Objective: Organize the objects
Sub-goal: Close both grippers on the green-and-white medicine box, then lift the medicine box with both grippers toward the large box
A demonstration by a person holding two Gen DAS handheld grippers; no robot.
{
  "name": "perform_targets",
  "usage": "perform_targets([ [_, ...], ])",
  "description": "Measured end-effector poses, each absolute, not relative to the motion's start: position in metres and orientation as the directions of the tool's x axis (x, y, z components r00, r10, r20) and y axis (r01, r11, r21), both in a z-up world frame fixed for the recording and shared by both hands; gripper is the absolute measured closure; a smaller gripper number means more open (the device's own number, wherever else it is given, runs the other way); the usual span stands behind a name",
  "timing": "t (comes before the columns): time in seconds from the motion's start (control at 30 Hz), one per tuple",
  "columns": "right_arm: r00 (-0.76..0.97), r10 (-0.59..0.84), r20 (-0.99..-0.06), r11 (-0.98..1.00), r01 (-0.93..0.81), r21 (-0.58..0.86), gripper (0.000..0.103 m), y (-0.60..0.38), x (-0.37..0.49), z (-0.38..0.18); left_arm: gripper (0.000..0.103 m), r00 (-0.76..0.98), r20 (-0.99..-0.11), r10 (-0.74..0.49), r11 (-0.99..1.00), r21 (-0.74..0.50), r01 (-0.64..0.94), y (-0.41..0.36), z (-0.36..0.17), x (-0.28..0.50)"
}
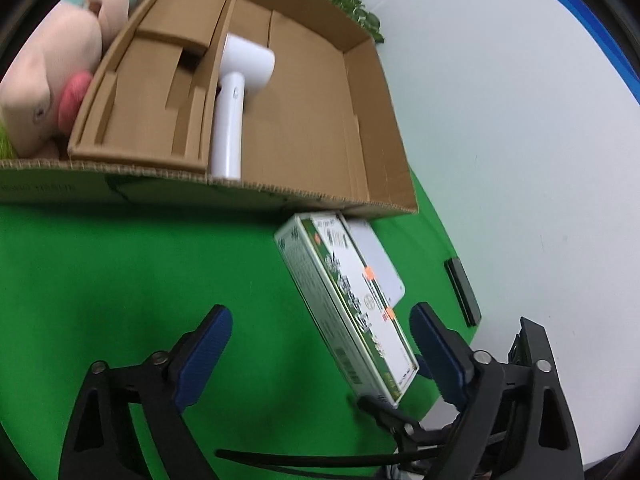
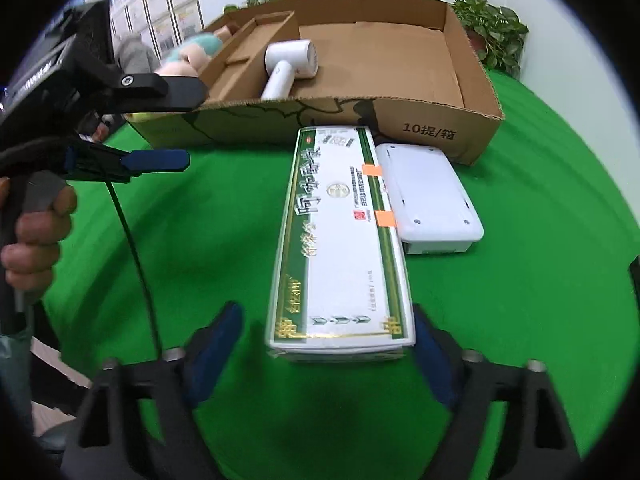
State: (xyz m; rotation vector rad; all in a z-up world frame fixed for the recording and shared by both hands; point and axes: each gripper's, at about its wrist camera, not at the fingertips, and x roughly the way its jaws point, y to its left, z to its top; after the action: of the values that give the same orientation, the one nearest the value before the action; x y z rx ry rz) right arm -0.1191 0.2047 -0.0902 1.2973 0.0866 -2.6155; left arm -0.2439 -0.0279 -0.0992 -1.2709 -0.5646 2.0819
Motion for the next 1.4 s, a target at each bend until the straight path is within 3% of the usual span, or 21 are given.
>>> perform_targets([
  [0.2,-0.586,-0.175,-0.791,-0.965,0.263,0.019,0.041,0.181,-0.099,-0.092,0.017,-0.277,-0.601,0.750,-0.661,-0.694,-0.286,-0.024,-0.110,-0.233],
  [0.4,-0.560,-0.269,-0.783,-0.956,0.256,0.145,0.036,0.185,-0.088,-0.090,0.017,-0.230,-0.580,0.781,-0.623,-0.747,-0.231,-0.020,-0.124,-0.234],
  [0.83,-0.547,-0.351,-0.760,-0.933,0.275,0.234,0.039,0.174,-0.080,-0.092,0.022,-0.212,-0.579,0.787,-0.612,-0.774,-0.161,-0.024,-0.139,-0.237],
  [0.97,-0.545,-0.394,-0.740,-0.919,0.258,0.299,0.040,0.181,-0.076,-0.091,0.042,-0.169,-0.595,0.786,-0.618,-0.766,-0.175,-0.016,-0.142,-0.232],
  [1.1,-0.549,-0.455,-0.701,-0.890,0.310,0.335,0.040,0.173,-0.065,-0.082,0.048,-0.171,-0.594,0.786,-0.618,-0.766,-0.180,-0.007,-0.144,-0.222],
  [1.4,-0.586,-0.408,-0.701,-0.910,0.326,0.257,0.044,0.160,-0.060,-0.074,0.058,-0.229,-0.574,0.786,-0.616,-0.761,-0.206,-0.014,-0.120,-0.222],
])
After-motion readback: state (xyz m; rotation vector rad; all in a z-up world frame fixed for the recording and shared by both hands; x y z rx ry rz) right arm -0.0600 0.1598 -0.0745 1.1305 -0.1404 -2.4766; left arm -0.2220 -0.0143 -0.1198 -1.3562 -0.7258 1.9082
